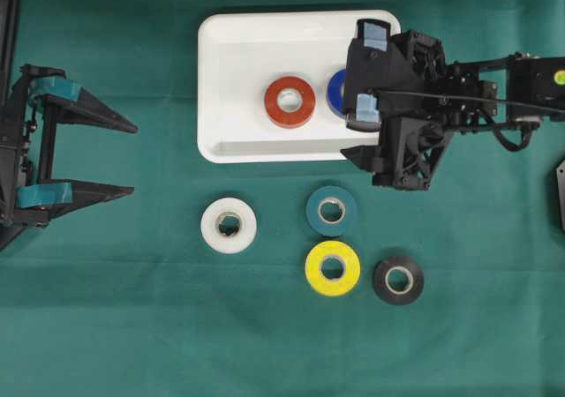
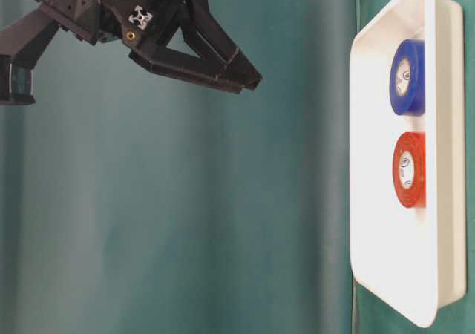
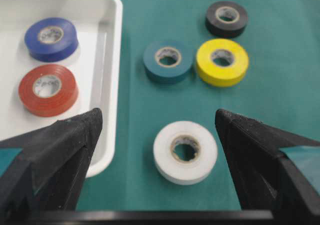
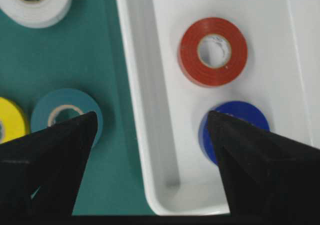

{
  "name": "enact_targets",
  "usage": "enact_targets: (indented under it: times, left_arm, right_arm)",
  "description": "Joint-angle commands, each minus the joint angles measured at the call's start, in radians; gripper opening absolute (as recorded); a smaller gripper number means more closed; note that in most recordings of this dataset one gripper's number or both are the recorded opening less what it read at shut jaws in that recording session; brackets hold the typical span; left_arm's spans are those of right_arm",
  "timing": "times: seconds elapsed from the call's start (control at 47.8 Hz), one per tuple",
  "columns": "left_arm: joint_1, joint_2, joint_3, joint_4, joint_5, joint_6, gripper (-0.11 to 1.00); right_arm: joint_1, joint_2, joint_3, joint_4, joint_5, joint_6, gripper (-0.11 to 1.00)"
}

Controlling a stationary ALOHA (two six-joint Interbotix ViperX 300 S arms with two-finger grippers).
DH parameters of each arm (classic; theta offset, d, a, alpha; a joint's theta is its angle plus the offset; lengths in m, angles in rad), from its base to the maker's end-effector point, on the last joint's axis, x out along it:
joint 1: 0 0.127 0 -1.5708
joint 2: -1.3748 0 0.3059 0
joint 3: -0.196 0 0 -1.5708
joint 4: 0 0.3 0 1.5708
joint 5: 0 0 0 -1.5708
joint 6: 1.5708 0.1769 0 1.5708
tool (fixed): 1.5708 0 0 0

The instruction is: Pick up the tape from a random location and place it into the white case.

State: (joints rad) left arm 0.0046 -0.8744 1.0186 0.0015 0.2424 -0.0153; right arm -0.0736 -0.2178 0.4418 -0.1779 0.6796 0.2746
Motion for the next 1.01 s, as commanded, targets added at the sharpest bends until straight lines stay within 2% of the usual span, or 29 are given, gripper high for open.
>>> enact_targets:
  times: [0.0, 0.251, 0.712, 0.984]
  left_arm:
    - [-0.003, 0.003, -0.014, -0.002, -0.005, 0.000, 0.96]
    - [-0.003, 0.003, -0.014, -0.002, -0.006, -0.002, 0.96]
    - [-0.002, 0.003, -0.011, -0.002, -0.006, 0.000, 0.96]
    - [-0.002, 0.002, -0.008, -0.002, -0.005, 0.002, 0.96]
  right_arm:
    - [0.002, -0.031, -0.023, 0.000, -0.009, 0.002, 0.86]
    - [0.040, -0.133, 0.031, 0.000, -0.052, 0.002, 0.86]
    - [0.043, -0.463, 0.287, 0.000, -0.255, 0.003, 0.86]
    - [0.041, -0.574, 0.436, 0.000, -0.330, 0.006, 0.85]
